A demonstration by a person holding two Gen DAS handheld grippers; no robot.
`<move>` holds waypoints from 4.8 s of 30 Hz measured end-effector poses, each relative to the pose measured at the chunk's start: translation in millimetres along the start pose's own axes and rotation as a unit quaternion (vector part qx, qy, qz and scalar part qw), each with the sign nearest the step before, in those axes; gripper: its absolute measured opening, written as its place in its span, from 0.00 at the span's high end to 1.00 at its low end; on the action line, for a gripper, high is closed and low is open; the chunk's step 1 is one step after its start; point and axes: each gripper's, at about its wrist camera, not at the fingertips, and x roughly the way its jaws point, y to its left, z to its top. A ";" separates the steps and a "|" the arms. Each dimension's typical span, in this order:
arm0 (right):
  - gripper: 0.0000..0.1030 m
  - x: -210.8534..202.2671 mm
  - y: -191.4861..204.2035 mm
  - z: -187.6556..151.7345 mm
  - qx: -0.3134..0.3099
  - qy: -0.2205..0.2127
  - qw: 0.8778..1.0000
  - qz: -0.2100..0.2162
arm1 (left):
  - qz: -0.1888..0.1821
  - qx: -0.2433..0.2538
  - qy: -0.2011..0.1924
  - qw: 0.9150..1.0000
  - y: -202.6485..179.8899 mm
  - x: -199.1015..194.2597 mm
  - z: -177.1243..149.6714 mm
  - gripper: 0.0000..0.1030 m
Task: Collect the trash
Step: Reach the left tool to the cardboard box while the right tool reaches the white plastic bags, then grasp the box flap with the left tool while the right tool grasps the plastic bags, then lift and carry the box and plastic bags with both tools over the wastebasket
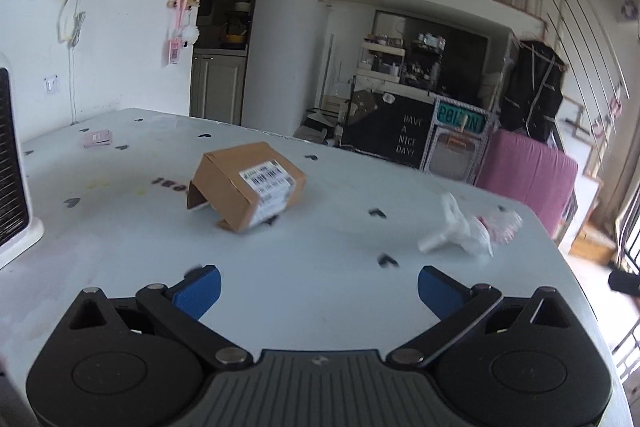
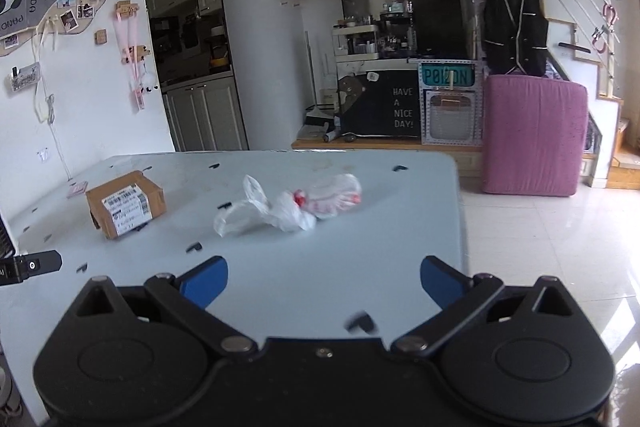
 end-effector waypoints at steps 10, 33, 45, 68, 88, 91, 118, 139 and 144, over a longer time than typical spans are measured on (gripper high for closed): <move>0.10 110.0 44.6 35.8 0.003 0.021 0.999 0.035 | -0.020 -0.088 0.021 0.996 49.2 99.9 35.1 0.00; 0.43 205.4 70.9 22.1 0.220 0.083 0.970 -0.056 | -0.028 -0.300 -0.030 0.953 119.4 186.8 40.6 0.02; 0.96 148.4 36.7 7.0 0.148 0.102 0.983 0.043 | -0.028 -0.210 -0.028 0.977 62.2 133.8 35.9 0.37; 0.95 -79.8 -79.2 -65.5 0.010 0.167 0.979 0.116 | -0.018 0.247 -0.068 0.967 -156.0 -53.1 -103.1 0.42; 0.31 -37.0 -95.5 -53.6 0.248 0.156 0.956 0.007 | -0.061 0.304 -0.085 0.947 -197.1 -71.2 -152.4 0.41; 0.32 -25.5 -81.7 -59.3 0.225 0.165 0.960 -0.007 | -0.064 0.287 -0.078 0.953 -197.3 -68.0 -151.8 0.41; 0.49 -88.6 -85.3 -50.9 0.098 0.106 0.989 0.027 | -0.042 0.145 -0.026 0.988 -207.2 -109.3 -117.7 0.47; 0.49 -110.9 -93.8 -57.2 0.100 0.107 0.989 0.039 | -0.052 0.121 0.004 0.991 -217.2 -107.9 -121.3 0.25; 0.49 -107.4 -95.6 -58.6 0.100 0.112 0.988 0.037 | -0.061 0.139 0.003 0.988 -223.7 -90.3 -130.9 0.22</move>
